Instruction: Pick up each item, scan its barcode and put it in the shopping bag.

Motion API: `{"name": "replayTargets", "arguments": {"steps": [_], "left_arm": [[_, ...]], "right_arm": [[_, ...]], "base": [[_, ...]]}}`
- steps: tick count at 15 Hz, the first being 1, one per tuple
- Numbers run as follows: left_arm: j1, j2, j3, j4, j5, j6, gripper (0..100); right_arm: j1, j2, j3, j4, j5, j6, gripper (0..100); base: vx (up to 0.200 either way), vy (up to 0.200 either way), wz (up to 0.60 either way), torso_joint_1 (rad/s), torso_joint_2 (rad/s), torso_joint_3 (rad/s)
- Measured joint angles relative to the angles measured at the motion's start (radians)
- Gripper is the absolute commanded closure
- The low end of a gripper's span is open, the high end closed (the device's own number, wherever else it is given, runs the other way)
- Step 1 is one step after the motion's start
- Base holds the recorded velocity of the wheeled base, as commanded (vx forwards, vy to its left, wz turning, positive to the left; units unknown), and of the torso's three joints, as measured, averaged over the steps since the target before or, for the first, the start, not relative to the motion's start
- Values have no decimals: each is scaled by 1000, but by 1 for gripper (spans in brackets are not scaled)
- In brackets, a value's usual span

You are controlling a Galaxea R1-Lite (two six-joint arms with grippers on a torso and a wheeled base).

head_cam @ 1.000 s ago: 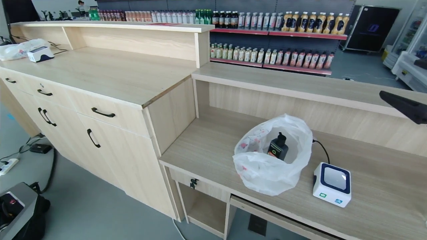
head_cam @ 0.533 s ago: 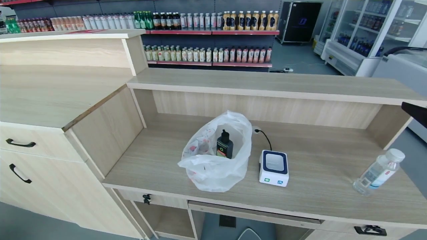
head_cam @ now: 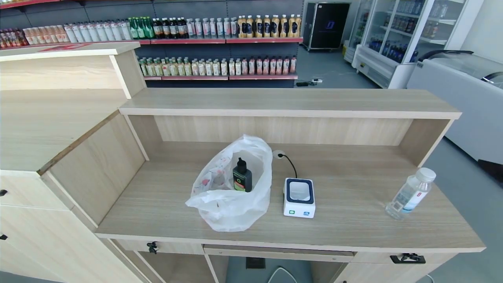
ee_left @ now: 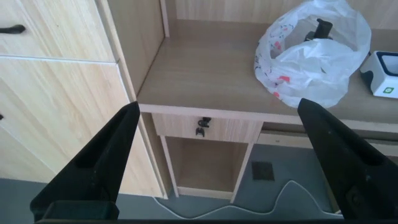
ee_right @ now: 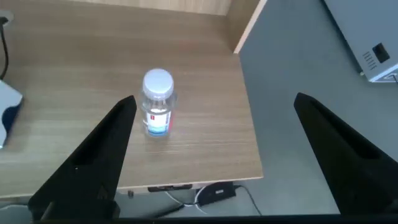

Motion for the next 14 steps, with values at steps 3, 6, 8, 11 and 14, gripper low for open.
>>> {"name": "replayTargets", "arguments": {"steps": [3,6,8,11,14], "left_arm": [[0,0,0,0,0,0,0],[-1,0,0,0,0,0,0],[0,0,0,0,0,0,0],[0,0,0,0,0,0,0],[0,0,0,0,1,0,0]], "right_arm": [[-172,124,12,-17,193,-206,0],[-276,190,44,-13,243,-241,0],[-313,230,56,-16,254,-284,0],[-352,317,47,-47,313,-339,0],[-385,384,35,-80,386,-391,0]], "base": [[0,0,0,0,0,0],[0,0,0,0,0,0],[0,0,0,0,0,0],[0,0,0,0,0,0],[0,0,0,0,0,0]]}}
